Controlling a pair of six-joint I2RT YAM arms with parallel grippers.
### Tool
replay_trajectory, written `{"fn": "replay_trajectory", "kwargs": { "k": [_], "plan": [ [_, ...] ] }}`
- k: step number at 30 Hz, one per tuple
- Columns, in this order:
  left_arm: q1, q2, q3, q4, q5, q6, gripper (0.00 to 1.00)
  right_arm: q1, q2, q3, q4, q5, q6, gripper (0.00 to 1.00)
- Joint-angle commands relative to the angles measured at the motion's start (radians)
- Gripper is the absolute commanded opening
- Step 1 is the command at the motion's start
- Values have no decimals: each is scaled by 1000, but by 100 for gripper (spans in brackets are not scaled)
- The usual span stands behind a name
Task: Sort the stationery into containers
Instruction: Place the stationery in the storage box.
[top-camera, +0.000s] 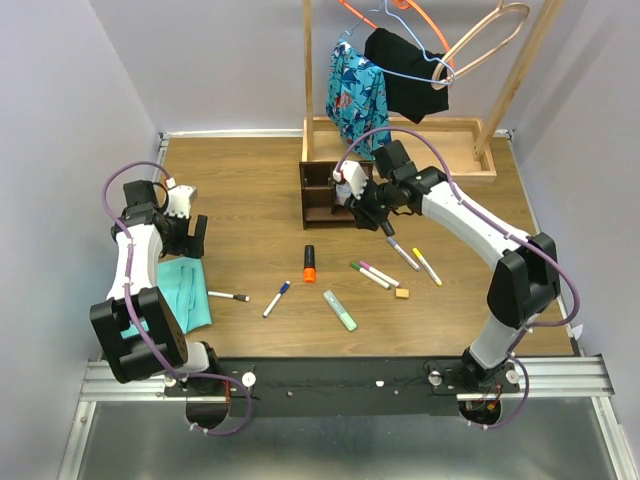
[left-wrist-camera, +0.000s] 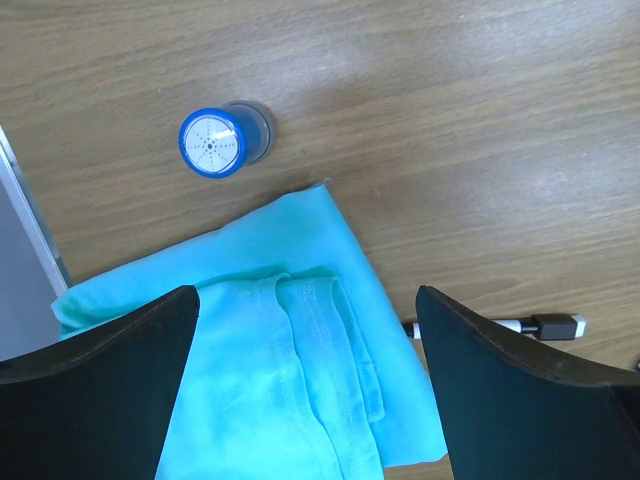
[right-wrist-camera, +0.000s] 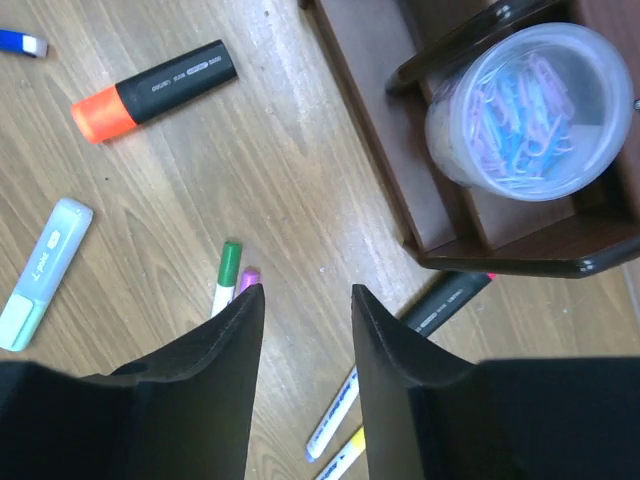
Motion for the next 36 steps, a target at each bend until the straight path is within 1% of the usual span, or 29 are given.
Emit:
{"fn": "replay_trajectory", "kwargs": {
  "k": [1,4,7,12,15,20,23,25,30,36],
  "plan": [
    [5,-17,-23,-14,-62,32,99,2,15,-1,57,-43,-44,43],
    [7,-12,-14,-15,-74,21,99,2,38,-4,137,-5,-15,39],
    [8,-2,3,-17,-85,4,99,2,72,5,194,20,12,38],
    [28,26,27,16,-108,-13,99,2,120,68,209,0,38,40],
    [42,64,50,63,-152,-36,99,2,132,90,208,-26,57,42],
    [47,141,101,118,-184,-71,99,2,124,78,212,-49,73,44],
    [47,201,142,114,-149,-91,94,2,117,65,211,-50,81,45],
    [47,233,168,102,-128,-102,88,3,106,58,212,-50,82,45],
    [47,276,201,94,-111,-111,78,2,97,38,219,-44,85,45],
    [48,305,211,95,-72,-128,68,3,98,48,215,-38,82,45]
  ]
}}
